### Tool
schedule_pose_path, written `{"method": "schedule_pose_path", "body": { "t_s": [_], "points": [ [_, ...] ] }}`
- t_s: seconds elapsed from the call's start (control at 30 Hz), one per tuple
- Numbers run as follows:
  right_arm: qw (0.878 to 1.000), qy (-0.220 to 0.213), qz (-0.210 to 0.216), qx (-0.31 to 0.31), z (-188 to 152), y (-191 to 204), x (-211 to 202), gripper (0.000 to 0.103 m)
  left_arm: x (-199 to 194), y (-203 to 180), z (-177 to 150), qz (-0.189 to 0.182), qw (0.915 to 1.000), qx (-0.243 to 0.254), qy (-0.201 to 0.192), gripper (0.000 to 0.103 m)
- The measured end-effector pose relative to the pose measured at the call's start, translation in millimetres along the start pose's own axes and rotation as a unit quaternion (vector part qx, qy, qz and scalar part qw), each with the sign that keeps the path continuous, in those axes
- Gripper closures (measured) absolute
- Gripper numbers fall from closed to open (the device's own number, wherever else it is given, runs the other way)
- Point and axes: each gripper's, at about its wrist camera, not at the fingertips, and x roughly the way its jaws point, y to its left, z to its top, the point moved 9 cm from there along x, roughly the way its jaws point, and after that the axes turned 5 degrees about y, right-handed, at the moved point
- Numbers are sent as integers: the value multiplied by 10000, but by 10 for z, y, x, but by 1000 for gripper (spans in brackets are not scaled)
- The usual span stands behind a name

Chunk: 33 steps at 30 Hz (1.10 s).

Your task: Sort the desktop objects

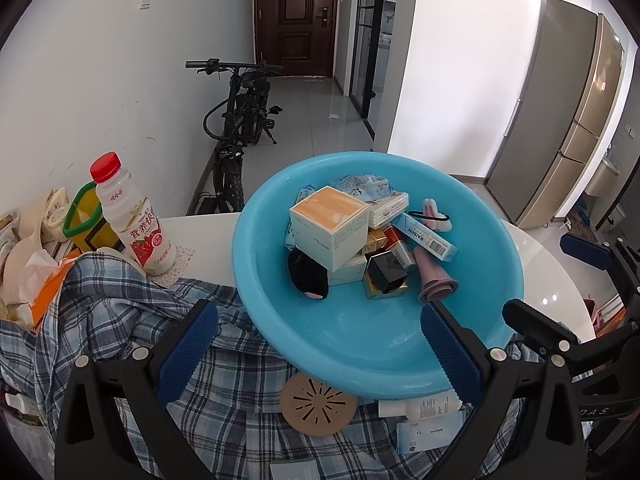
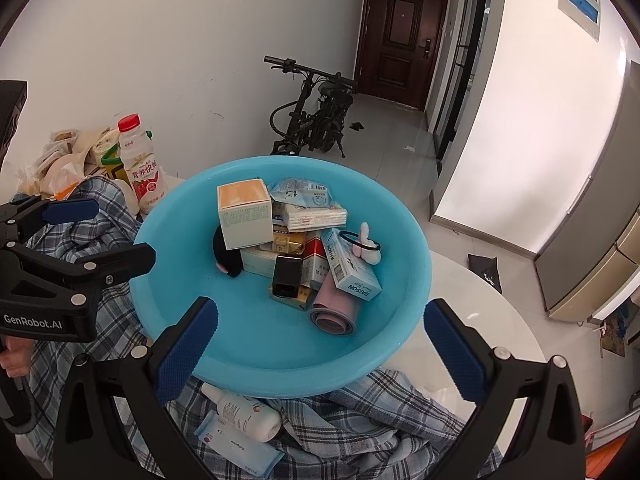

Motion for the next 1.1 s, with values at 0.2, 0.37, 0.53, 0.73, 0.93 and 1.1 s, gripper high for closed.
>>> {"method": "schedule_pose_path", "body": {
  "t_s": [0.2, 0.37, 0.53, 0.73, 0.93, 1.1],
  "points": [
    [10000, -43, 2, 11, 12, -27, -63, 0, -93, 44, 31, 11, 10000, -40, -78, 0],
    [10000, -61, 19, -35, 5, 0, -106, 0, -127, 47, 33, 47, 10000, 41, -66, 0],
    [9999, -70, 44, -97, -22, 46, -139, 0, -179, 24, 13, 65, 9999, 148, -53, 0],
    [9998, -66, 71, -183, -78, 73, -189, 0, -236, -32, -67, 27, 9993, 377, 3, 0],
    [9995, -78, 187, -228, -187, 84, -286, 0, -365, -60, -230, 17, 9980, 631, 26, 0],
    [9990, -87, 321, -310, -296, 153, -389, 0, -484, -131, -464, -203, 9964, 812, 156, 0]
  ]
}}
